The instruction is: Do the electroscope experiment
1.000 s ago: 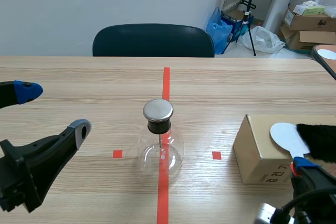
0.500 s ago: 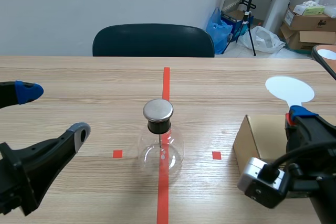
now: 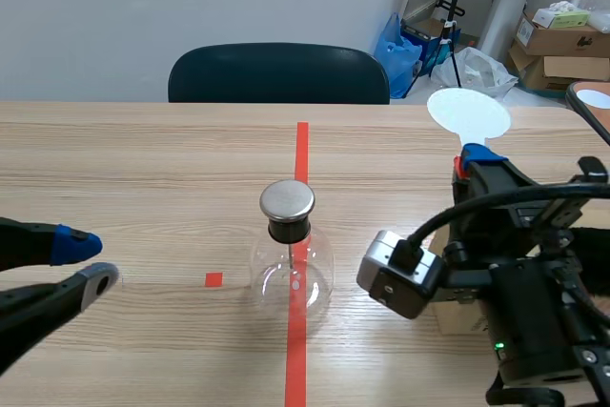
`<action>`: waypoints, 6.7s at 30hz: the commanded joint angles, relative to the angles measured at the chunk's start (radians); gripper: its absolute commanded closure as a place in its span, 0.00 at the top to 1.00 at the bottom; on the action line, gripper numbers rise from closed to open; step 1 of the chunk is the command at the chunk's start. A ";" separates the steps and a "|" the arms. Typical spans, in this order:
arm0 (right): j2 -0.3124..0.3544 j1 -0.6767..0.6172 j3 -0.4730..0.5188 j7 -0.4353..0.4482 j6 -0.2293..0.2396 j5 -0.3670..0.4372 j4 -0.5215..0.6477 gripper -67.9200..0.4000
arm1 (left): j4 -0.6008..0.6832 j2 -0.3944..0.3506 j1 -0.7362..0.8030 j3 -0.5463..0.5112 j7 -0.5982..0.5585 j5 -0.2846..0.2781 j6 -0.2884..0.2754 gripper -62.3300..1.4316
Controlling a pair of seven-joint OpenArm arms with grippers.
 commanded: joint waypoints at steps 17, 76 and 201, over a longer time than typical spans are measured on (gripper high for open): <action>-0.004 0.086 -0.163 -0.106 -0.023 -0.046 -0.108 0.03 | -0.625 -0.063 -0.523 0.453 -0.490 0.098 -0.247 0.07; -0.017 0.100 -0.181 -0.061 -0.018 0.001 -0.154 0.03 | -1.013 0.329 -0.902 0.822 -0.573 0.194 -0.088 0.07; 0.005 0.086 -0.176 -0.049 -0.015 0.006 -0.116 0.03 | -1.013 0.330 -0.902 0.821 -0.585 0.193 -0.059 0.07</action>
